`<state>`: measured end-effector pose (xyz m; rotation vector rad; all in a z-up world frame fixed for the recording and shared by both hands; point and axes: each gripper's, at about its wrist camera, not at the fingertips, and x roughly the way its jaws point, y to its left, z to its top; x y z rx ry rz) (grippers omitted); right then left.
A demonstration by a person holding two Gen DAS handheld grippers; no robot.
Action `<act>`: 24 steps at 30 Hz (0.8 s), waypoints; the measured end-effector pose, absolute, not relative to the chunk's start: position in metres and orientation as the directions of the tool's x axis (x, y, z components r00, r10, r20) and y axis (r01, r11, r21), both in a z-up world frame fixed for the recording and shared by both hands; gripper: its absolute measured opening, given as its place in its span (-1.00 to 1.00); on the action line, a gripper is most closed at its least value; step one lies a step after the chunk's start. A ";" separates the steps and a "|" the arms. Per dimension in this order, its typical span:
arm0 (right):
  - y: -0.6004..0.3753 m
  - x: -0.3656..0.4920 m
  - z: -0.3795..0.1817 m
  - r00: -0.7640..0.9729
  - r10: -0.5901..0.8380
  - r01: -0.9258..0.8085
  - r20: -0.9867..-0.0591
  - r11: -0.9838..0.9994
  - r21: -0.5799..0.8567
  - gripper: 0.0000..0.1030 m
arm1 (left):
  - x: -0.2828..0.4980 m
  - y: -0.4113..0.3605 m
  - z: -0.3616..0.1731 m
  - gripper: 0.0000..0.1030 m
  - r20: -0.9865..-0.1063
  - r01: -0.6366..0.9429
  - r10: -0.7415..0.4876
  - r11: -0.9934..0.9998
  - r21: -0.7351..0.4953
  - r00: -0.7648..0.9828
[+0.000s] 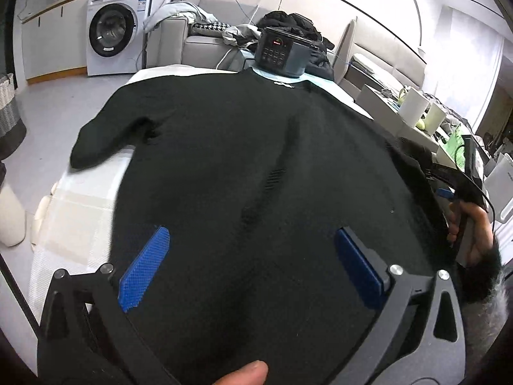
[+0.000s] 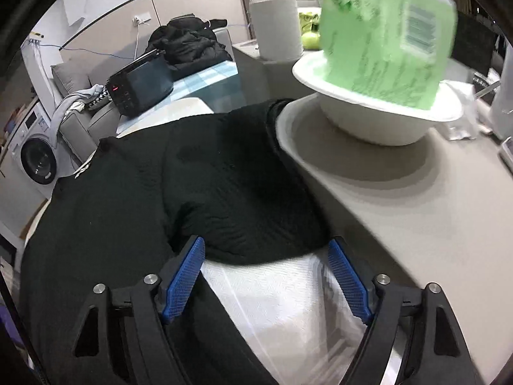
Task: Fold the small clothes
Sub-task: 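Grasp the sweater's sleeve edge with the right gripper and lift it, then fold the held sleeve across the sweater back with the right gripper, release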
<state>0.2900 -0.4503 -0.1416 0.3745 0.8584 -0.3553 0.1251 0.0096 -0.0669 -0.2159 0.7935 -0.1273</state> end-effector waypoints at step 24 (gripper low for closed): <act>-0.412 0.323 -0.036 0.791 -0.190 0.178 -0.581 0.981 -0.078 -0.88 | 0.130 0.022 -0.066 0.98 -0.657 0.026 -0.221 0.956 -0.293 0.721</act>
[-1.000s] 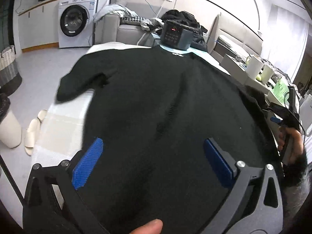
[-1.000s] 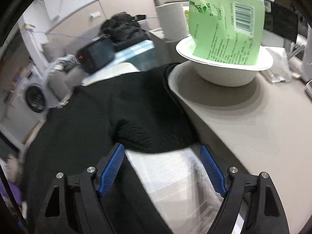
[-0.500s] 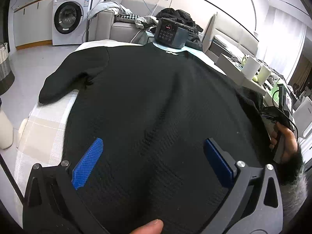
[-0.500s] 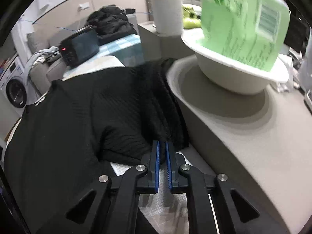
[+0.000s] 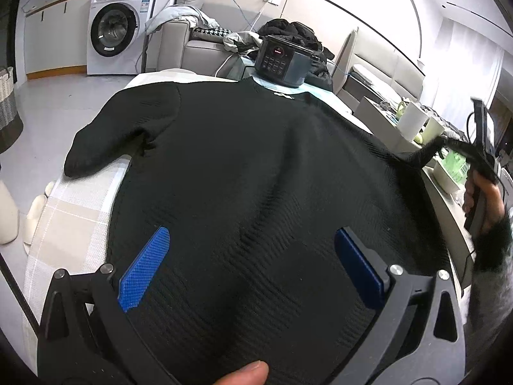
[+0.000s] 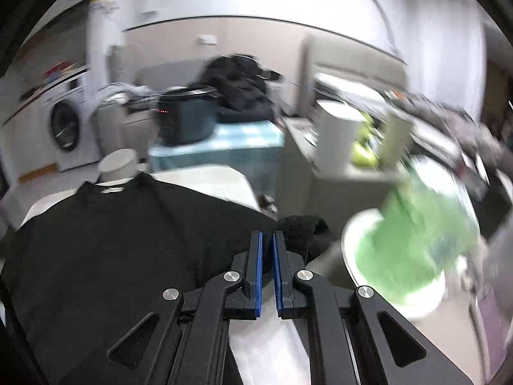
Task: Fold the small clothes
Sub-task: 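Fold the held sleeve across the sweater back with the right gripper, release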
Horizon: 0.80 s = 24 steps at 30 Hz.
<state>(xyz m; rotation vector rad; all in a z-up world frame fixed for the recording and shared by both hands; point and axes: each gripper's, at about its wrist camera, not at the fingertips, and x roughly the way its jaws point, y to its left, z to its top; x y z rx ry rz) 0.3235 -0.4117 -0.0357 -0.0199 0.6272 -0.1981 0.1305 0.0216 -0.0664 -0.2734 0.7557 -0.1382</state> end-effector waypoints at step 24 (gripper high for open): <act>-0.408 0.364 -0.085 0.661 0.234 0.025 -0.713 0.943 0.332 0.00 | 0.140 0.020 -0.067 0.98 -0.668 0.020 -0.235 0.950 -0.313 0.706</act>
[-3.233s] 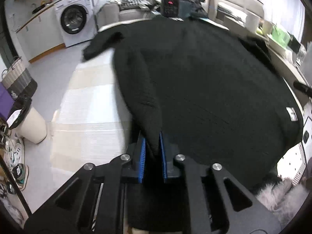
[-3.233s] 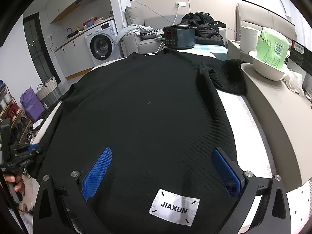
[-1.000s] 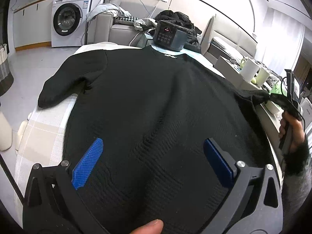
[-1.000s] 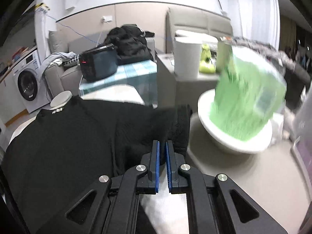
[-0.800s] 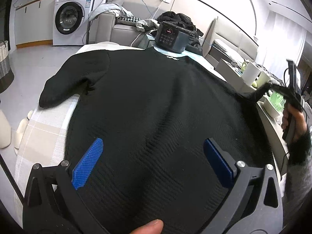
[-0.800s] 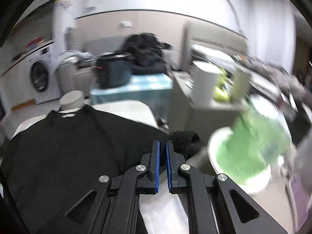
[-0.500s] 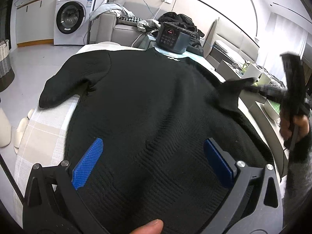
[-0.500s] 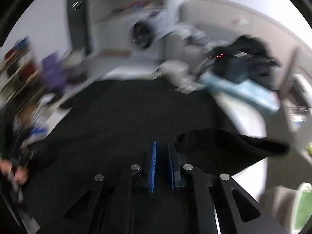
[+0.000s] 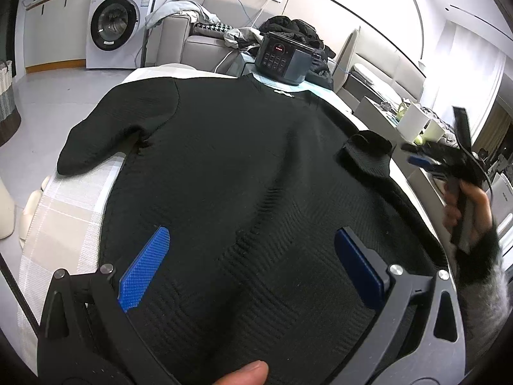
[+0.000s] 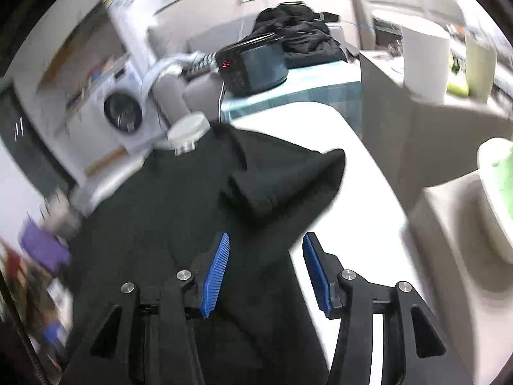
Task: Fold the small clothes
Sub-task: 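Fold the held sleeve across the sweater back with the right gripper, release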
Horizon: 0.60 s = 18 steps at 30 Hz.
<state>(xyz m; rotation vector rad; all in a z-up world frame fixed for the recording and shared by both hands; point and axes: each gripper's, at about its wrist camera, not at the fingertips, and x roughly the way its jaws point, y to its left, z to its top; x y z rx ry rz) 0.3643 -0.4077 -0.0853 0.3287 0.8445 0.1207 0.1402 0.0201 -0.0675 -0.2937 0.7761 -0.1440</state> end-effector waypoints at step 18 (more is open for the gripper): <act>-0.320 0.491 -0.025 0.555 0.491 -0.289 -0.672 0.870 0.398 -0.40 | 0.147 0.024 -0.065 0.98 -0.680 -0.026 -0.202 0.951 -0.309 0.705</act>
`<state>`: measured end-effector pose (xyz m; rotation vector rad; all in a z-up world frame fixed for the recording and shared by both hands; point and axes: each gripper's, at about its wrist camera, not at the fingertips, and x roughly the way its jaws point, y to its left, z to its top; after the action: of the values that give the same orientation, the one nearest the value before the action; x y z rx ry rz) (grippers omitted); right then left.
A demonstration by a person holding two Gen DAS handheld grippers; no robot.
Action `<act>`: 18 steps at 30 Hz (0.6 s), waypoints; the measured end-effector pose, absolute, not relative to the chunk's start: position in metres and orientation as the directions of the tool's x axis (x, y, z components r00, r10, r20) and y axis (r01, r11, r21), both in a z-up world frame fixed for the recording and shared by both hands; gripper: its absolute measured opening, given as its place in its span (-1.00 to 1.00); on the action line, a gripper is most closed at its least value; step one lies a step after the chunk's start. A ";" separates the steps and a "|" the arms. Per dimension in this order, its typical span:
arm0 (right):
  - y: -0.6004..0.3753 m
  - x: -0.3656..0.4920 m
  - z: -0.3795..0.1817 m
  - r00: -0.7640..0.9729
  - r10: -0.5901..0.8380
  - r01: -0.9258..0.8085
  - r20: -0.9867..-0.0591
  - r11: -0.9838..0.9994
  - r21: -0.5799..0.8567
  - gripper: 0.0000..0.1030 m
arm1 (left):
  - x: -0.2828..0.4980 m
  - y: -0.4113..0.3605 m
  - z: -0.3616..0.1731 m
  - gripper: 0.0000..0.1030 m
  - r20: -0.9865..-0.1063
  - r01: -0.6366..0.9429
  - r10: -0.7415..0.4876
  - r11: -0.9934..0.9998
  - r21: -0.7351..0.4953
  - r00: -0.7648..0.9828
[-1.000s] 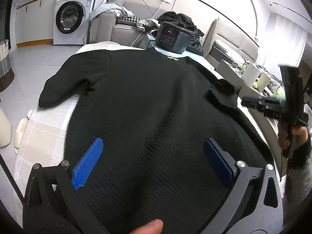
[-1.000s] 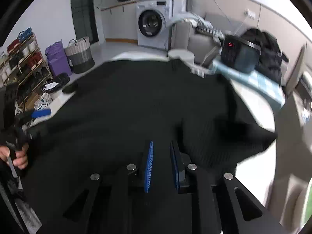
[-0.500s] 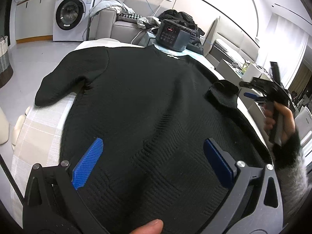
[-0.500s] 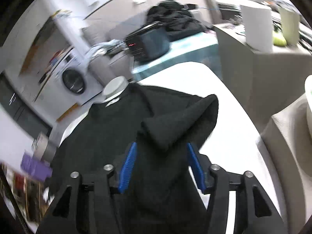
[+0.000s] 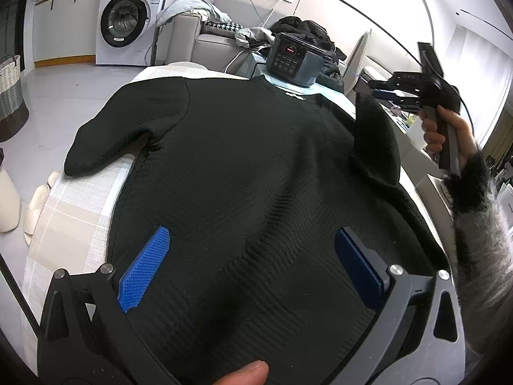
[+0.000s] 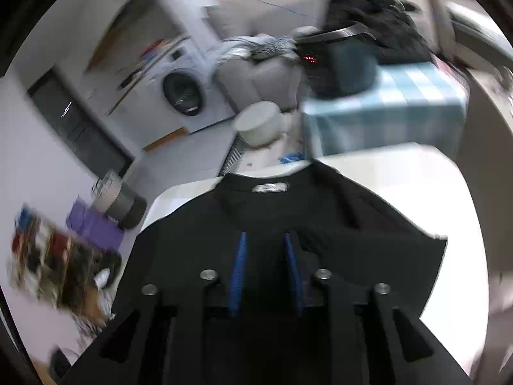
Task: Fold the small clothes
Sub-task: 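Fold the held sleeve across the sweater back with the right gripper, release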
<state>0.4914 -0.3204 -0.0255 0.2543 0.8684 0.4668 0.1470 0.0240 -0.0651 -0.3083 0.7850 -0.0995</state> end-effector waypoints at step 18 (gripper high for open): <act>-0.359 0.327 -0.132 0.493 0.106 -0.210 -0.864 0.978 0.000 -0.33 | 0.160 -0.011 -0.068 0.98 -0.688 0.055 -0.265 0.949 -0.311 0.675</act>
<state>0.3269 -0.3592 -0.1316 -0.1100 1.0388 0.1917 0.1596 -0.0112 -0.0676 -0.2755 0.8117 -0.1828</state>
